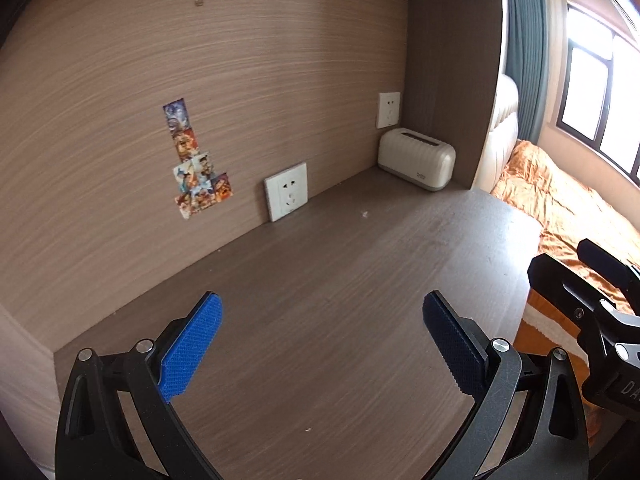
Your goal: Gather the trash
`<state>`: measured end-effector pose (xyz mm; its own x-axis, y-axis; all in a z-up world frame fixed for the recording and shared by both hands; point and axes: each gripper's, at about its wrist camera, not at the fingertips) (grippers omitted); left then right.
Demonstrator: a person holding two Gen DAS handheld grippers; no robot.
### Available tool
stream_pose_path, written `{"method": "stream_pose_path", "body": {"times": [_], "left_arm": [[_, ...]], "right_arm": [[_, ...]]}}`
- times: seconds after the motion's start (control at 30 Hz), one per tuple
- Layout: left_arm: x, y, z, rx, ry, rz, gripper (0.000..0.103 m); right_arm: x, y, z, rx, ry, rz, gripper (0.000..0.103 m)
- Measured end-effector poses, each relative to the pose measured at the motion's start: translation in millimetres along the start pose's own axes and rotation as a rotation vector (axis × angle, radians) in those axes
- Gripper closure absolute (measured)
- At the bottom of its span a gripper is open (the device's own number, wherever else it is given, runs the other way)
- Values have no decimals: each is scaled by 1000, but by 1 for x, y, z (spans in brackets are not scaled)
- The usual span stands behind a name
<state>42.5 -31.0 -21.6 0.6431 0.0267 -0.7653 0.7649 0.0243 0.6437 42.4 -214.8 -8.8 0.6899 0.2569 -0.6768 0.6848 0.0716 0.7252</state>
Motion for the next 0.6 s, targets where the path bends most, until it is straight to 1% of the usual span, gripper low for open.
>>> {"method": "stream_pose_path", "body": {"times": [0.23, 0.6], "left_arm": [[-2, -1, -36, -41, -8, 13, 5], [-1, 2, -49, -26, -23, 24, 5]], "right_arm": [[4, 1, -31, -39, -3, 3, 5], [10, 2, -46, -47, -18, 0, 5]]}}
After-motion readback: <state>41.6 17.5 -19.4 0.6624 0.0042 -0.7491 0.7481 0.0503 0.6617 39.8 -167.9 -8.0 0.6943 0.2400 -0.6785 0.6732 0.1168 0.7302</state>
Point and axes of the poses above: each gripper's, at about its wrist camera, not at the fingertips, and x roughly the way its jaws point, z to its right, y to its top, and after that the axes turned 9 degrees about -z, right-handed
